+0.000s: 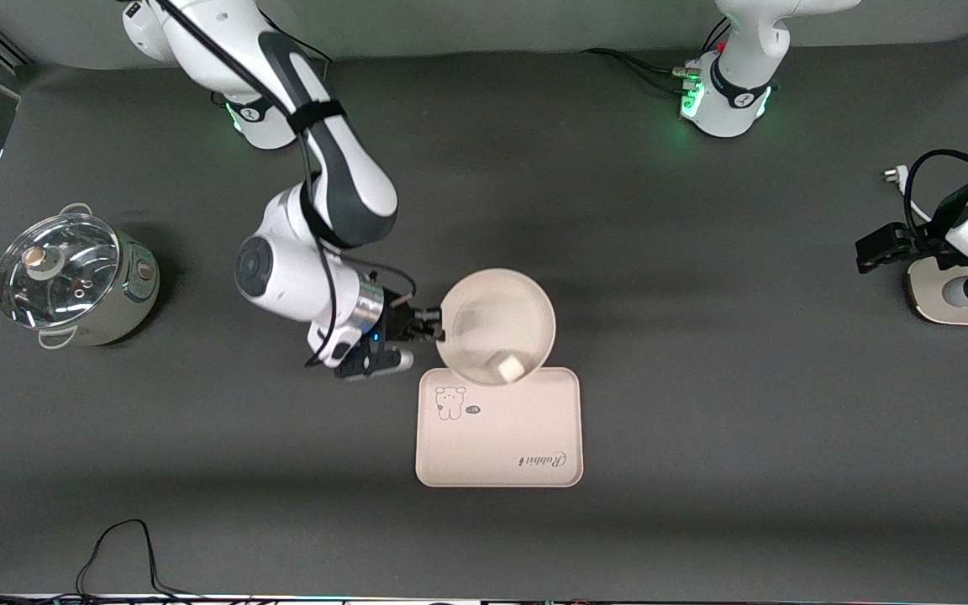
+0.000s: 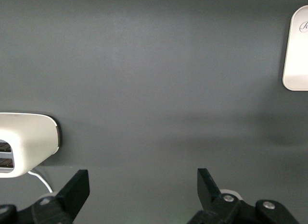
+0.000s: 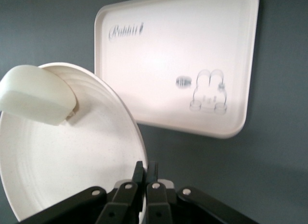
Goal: Place bun in plate and plate on tray
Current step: 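Carry the plate with the right gripper over the white tray, then lower the plate onto the tray and open the right gripper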
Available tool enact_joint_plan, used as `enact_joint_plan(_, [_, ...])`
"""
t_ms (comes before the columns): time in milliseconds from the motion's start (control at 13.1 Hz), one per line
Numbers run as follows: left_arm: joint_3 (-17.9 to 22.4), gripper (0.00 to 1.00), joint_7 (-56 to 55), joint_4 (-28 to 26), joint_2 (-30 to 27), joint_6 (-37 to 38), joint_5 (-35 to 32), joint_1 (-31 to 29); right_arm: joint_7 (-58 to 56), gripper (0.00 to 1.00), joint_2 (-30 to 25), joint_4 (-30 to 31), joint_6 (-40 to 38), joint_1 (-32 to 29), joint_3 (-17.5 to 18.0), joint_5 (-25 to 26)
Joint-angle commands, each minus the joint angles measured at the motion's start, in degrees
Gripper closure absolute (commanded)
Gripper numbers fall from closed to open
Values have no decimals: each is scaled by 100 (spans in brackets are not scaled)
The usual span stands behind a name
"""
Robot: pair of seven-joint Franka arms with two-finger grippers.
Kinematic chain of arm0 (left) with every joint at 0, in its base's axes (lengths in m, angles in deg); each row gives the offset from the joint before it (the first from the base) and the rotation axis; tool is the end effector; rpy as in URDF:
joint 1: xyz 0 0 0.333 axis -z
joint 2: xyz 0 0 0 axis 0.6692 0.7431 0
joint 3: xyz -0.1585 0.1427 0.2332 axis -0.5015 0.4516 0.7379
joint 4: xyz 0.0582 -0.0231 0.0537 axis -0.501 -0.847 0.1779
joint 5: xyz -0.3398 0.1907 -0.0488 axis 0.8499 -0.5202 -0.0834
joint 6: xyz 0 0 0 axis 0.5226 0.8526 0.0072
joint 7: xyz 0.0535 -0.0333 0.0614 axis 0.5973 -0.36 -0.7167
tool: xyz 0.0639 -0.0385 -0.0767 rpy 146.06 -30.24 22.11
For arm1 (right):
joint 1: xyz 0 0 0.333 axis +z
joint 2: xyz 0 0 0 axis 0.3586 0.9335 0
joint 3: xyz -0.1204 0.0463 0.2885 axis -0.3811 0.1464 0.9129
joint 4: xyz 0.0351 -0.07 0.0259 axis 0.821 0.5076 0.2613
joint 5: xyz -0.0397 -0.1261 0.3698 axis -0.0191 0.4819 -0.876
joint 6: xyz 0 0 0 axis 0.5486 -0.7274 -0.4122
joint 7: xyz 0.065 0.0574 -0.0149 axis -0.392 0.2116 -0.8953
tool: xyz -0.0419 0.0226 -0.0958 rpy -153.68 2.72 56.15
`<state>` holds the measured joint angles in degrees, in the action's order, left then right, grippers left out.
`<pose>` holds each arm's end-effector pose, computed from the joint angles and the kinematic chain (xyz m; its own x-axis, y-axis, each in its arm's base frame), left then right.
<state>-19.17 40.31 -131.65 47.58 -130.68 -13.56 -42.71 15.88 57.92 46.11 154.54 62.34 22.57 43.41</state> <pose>0.5792 -0.0251 0.5904 0.9983 0.0153 -0.0557 0.0127 -0.9988 -0.0479 0.6244 0.3392 0.3236 0.9997 0.0196 0.0165 0.0251 -0.8812 -0.4721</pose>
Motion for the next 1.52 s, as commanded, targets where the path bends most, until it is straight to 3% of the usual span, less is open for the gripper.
enact_joint_plan(0, [37, 0, 0, 137, 49, 65, -12, 71, 195, 100, 1017, -1621, -623, -396, -16, 78])
enact_joint_plan(152, [37, 0, 0, 137, 49, 65, -4, 71, 583, 100, 1501, -2404, -704, -512, -16, 95])
enact_joint_plan(381, [37, 0, 0, 137, 49, 65, -4, 71, 689, 100, 1924, -2802, -625, -521, -16, 86])
enact_joint_plan(914, [37, 0, 9, 137, 49, 65, 5, 71, 619, 100, 2715, -2688, 236, -530, 71, 16])
enact_joint_plan(1219, [37, 0, 9, 137, 49, 65, 5, 71, 636, 97, 2778, -2671, 289, -521, 133, 7])
enact_joint_plan(1295, [37, 0, 9, 137, 49, 65, -3, 71, 654, 70, 2787, -2671, 289, -530, 133, 7])
enact_joint_plan(1371, [37, 0, 18, 137, 49, 65, -4, 71, 680, 20, 2778, -2671, 289, -530, 133, 7])
enact_joint_plan(1448, [37, 0, 18, 137, 49, 65, -4, 71, 681, 0, 2769, -2671, 289, -530, 133, 7])
